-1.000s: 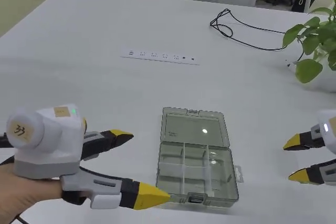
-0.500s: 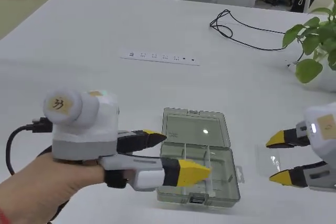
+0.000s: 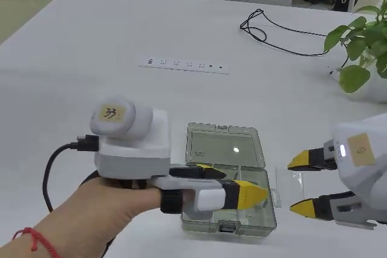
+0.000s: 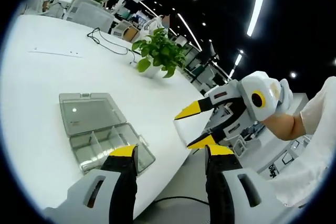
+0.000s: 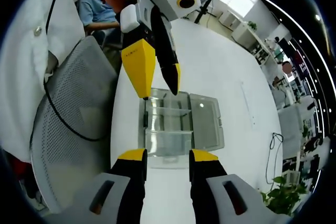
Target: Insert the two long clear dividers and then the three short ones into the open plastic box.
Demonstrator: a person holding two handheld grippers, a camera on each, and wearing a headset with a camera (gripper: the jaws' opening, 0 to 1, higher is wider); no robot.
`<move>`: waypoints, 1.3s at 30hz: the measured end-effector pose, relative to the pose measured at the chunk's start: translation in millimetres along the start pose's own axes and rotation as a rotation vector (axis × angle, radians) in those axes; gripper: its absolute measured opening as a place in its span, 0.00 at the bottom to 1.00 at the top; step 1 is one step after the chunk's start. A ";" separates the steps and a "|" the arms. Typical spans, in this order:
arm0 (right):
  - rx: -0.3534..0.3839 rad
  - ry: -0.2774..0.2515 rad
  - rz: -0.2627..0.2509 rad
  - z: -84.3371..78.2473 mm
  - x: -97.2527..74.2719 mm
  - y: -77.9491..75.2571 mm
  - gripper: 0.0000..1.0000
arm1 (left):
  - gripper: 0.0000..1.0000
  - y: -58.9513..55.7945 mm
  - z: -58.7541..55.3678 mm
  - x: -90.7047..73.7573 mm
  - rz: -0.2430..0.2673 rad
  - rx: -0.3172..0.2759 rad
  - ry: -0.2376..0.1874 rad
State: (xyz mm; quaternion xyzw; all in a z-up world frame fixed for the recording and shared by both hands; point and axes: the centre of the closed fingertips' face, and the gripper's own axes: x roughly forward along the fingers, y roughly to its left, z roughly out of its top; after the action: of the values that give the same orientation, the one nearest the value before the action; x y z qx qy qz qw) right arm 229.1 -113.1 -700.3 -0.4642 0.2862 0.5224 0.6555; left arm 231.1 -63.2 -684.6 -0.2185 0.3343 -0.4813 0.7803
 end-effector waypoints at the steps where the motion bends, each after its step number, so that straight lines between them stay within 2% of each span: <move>1: 0.000 -0.004 -0.001 2.7 0.2 0.8 0.33 | 0.48 -1.4 -0.8 2.6 -0.003 -0.011 0.002; 8: -0.005 -0.022 0.000 17.3 0.2 4.4 0.33 | 0.38 -7.6 -1.7 13.9 -0.024 -0.094 0.000; 17: -0.013 -0.034 -0.003 27.9 -1.0 6.2 0.33 | 0.22 -9.8 -10.2 23.9 -0.039 -0.153 0.025; 21: -0.023 -0.035 -0.001 30.8 -1.0 8.0 0.33 | 0.15 -10.3 -9.6 25.6 -0.051 -0.183 0.015; 27: -0.041 -0.023 -0.007 30.6 -0.9 7.4 0.33 | 0.07 -11.1 -13.0 27.4 -0.063 -0.195 0.024; 32: -0.047 -0.019 -0.008 30.6 -0.9 7.5 0.33 | 0.02 -13.6 -13.1 28.0 -0.080 -0.214 0.015; 39: -0.052 -0.013 -0.006 30.2 -0.3 8.7 0.33 | 0.00 -15.0 -14.2 28.5 -0.094 -0.222 0.015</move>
State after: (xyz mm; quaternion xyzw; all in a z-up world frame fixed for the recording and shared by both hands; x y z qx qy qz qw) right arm 217.4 -85.6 -690.5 -0.4786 0.2671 0.5306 0.6466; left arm 220.6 -95.6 -693.2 -0.3154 0.3809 -0.4791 0.7251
